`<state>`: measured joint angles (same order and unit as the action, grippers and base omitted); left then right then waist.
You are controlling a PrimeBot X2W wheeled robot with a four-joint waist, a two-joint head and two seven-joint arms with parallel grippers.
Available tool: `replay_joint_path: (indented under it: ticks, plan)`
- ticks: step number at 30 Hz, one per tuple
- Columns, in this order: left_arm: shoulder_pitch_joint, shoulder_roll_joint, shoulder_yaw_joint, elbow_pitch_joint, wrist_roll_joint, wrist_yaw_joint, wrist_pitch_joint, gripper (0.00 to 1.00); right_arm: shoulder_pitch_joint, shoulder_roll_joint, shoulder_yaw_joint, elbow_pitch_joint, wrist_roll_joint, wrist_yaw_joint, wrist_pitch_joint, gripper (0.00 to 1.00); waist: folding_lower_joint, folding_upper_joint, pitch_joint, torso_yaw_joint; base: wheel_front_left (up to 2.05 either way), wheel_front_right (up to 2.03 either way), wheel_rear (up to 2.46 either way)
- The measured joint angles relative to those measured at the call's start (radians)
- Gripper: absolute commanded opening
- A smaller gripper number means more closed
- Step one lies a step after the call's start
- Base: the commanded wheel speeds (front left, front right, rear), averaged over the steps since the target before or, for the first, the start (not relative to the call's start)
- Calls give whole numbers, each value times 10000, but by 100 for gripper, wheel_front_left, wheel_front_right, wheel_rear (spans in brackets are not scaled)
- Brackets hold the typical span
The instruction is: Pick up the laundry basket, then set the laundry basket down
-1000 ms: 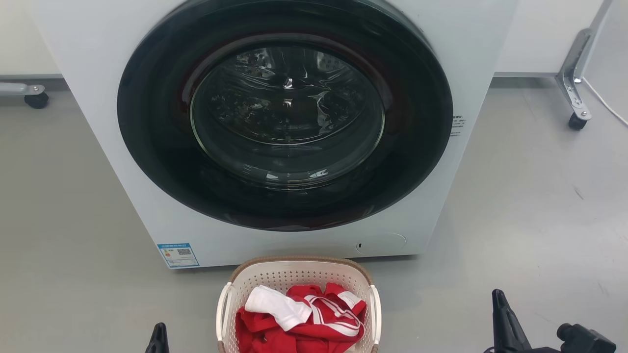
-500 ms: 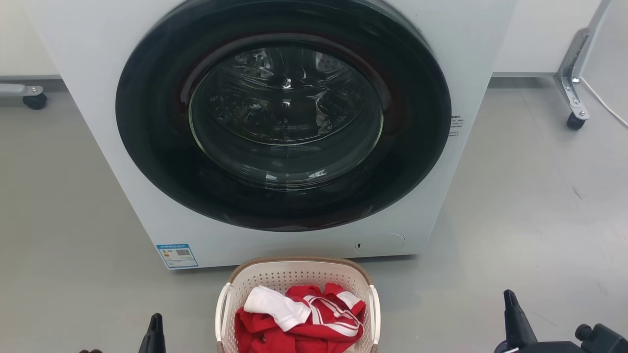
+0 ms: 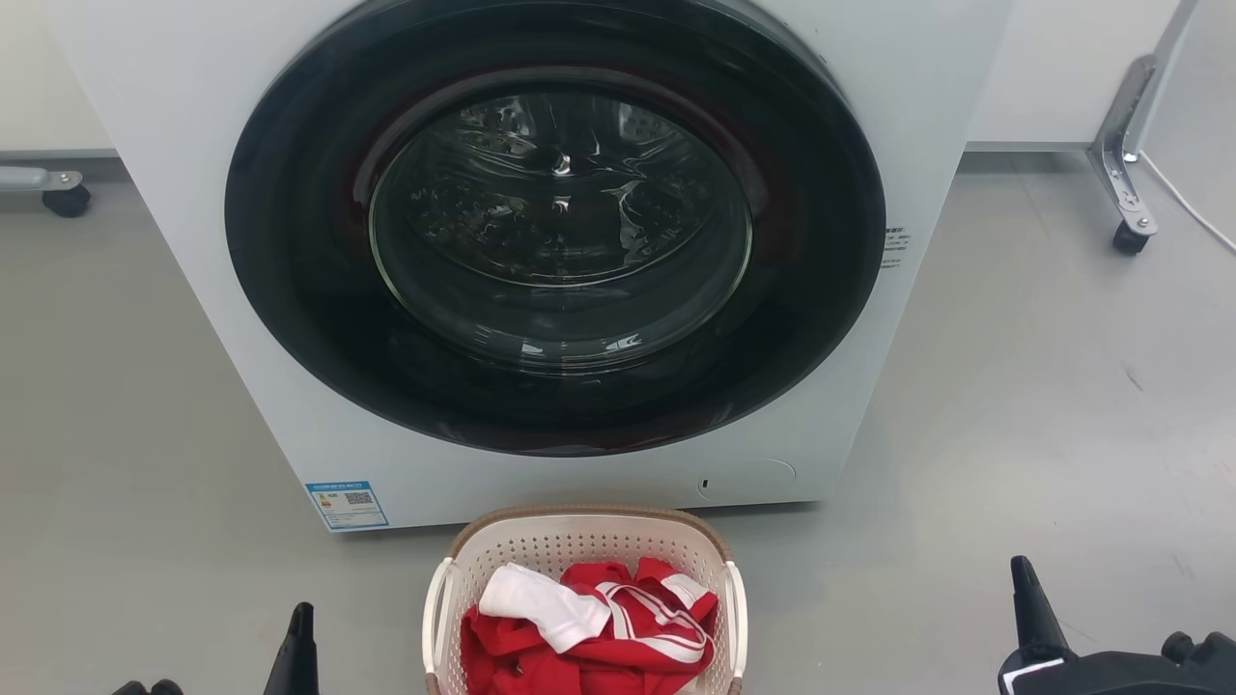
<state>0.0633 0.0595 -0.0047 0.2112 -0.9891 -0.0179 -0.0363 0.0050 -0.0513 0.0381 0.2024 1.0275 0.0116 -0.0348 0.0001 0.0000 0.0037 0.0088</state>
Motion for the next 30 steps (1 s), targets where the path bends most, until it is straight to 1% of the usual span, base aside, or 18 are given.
replay_joint_path:
  ticks: [3,4,16,19,20,21,24,25,27,30]
  plan:
    - [-35,-6,56,63,-372,-17,144,0,-8,10,-111,63,424,63,90,0,0,0,-2,-6,0,0,0]
    - [-75,-8,79,84,-581,-100,176,0,-10,12,-157,86,556,75,151,0,0,0,-2,-9,0,0,0]
    - [-459,-44,353,330,-2261,-368,600,0,-300,35,-652,382,2174,416,533,0,0,1,-8,-34,0,0,0]
    - [-671,-56,441,389,-2840,-487,717,0,-412,38,-809,441,2709,514,704,0,0,0,-10,-43,0,0,0]
    - [-671,-56,441,389,-2840,-487,717,0,-412,38,-809,441,2709,514,704,0,0,0,-10,-43,0,0,0]
    - [-754,-59,523,435,-3204,-533,803,0,-413,40,-903,520,3016,568,788,0,0,0,-11,-47,0,0,0]
    - [-814,-59,573,454,-3425,-548,880,0,-443,46,-978,589,3258,594,857,0,0,0,-12,-52,0,0,0]
    - [-818,-65,587,474,-3588,-629,901,0,-489,48,-1016,616,3396,616,878,0,0,0,-12,-54,0,0,0]
    - [-826,-71,617,529,-3898,-631,978,0,-595,48,-1093,625,3693,690,963,0,-1,0,-13,-58,0,0,0]
    - [-952,-82,675,642,-4362,-746,1070,0,-622,52,-1225,675,4082,775,1053,0,0,0,-15,-64,0,0,0]
